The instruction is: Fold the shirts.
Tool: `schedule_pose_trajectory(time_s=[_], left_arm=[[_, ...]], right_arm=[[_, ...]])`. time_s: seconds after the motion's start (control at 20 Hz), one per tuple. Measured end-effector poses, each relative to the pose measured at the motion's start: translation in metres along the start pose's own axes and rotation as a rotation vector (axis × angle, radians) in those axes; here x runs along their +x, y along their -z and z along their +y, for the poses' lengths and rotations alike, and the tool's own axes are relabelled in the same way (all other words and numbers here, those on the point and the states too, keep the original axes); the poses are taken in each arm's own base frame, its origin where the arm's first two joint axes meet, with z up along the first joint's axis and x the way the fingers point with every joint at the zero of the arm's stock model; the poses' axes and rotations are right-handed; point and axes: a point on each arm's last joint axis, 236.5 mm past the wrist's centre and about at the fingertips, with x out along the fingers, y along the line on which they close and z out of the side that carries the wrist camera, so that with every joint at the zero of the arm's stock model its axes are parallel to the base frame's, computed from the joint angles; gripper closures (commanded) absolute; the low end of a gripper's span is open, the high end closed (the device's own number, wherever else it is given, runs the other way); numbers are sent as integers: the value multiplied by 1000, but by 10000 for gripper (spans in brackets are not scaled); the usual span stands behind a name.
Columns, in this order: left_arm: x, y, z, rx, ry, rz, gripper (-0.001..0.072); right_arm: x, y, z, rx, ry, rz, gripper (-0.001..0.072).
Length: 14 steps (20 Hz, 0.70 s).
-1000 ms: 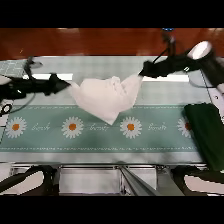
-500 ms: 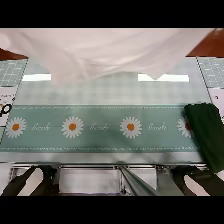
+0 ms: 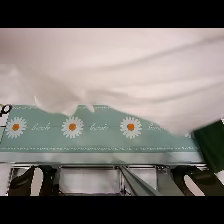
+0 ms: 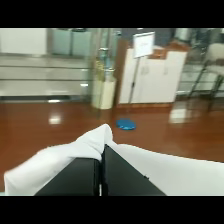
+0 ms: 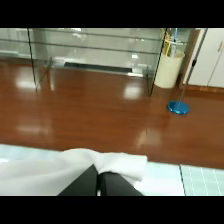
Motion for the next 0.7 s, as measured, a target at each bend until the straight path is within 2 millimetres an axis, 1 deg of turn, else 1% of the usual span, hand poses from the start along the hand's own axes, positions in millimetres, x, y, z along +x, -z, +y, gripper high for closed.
schedule_pose_trajectory(time_s=[0.05, 0.15, 0.25, 0.3, 0.35, 0.45, 0.5, 0.6, 0.65, 0.7], left_arm=[[-9, 8, 0, 7, -24, 20, 691], [-18, 35, 12, -11, -81, 92, 691], [-14, 80, 36, -72, -138, 209, 691], [-7, 104, 48, -115, -152, 267, 691], [4, 137, 62, -176, -159, 338, 692], [28, 196, 90, -292, -176, 447, 691], [43, 228, 105, -360, -185, 494, 691], [72, 286, 134, -473, -200, 567, 691], [86, 313, 150, -520, -218, 598, 691], [100, 336, 165, -563, -237, 620, 691]], right_arm=[[1, 10, -2, -2, 7, 36, 688], [10, 28, -3, -6, 16, 103, 688], [32, 56, -2, -5, 11, 195, 688], [49, 72, 2, -3, -1, 242, 688], [69, 88, 5, -1, -11, 287, 688], [122, 131, 15, 10, -44, 398, 688], [148, 152, 20, 16, -57, 450, 688], [210, 197, 27, 33, -74, 547, 688], [237, 217, 31, 43, -83, 587, 688], [265, 235, 35, 56, -92, 616, 688]])
